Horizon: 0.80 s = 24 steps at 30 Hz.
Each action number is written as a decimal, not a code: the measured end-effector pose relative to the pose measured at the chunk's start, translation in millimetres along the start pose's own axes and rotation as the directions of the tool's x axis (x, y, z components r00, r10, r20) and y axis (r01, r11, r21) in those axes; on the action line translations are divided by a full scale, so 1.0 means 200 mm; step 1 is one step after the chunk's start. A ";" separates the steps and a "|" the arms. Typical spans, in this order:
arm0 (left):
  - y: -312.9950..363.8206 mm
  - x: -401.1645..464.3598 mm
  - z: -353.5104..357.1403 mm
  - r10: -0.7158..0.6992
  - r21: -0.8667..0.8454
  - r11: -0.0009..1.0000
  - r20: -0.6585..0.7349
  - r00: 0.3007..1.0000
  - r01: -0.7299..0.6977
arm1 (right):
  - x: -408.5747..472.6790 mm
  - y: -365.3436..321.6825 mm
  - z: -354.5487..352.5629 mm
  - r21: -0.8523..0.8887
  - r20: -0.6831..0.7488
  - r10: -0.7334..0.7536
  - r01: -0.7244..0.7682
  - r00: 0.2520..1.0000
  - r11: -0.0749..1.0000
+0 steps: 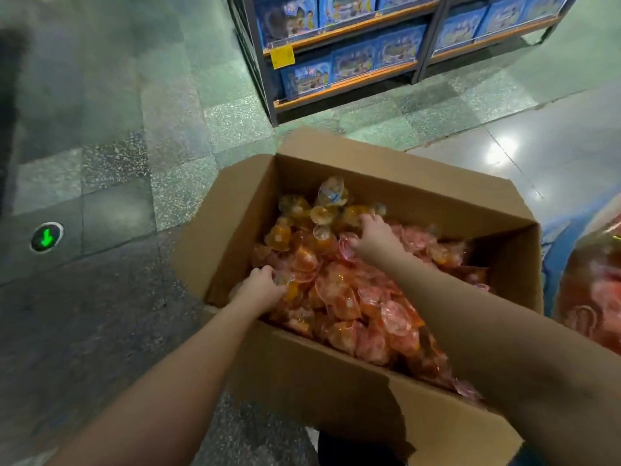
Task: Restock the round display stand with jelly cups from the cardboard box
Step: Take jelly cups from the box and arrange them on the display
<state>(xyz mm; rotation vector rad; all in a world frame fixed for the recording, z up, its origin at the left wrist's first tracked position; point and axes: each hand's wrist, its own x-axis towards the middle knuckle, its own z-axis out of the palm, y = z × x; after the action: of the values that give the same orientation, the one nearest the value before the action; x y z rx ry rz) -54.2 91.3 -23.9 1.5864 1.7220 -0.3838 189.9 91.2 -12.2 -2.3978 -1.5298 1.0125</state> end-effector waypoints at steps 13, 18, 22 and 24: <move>-0.06 0.34 0.21 -0.142 -0.206 0.968 0.027 0.990 0.144 | 0.74 -0.17 0.20 0.499 -0.021 0.317 -0.264 0.948 0.825; -0.07 0.31 0.23 -0.102 -0.294 0.953 -0.091 0.991 0.071 | 0.72 -0.12 0.22 0.546 -0.089 0.277 -0.185 0.957 0.817; -0.05 0.18 0.20 -0.007 -0.295 0.954 -0.218 0.976 -0.059 | 0.57 -0.08 0.17 0.681 -0.086 0.252 -0.128 0.964 0.721; -0.05 0.07 0.17 0.050 -0.313 0.940 -0.261 0.964 -0.134 | 0.44 -0.08 0.12 0.753 -0.071 0.231 -0.100 0.970 0.651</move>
<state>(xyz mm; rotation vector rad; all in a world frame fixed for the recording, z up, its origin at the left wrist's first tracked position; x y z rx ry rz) -52.3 77.5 -58.3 1.5071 1.7775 0.1547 186.6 166.2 -65.0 -1.9470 -0.6199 1.1469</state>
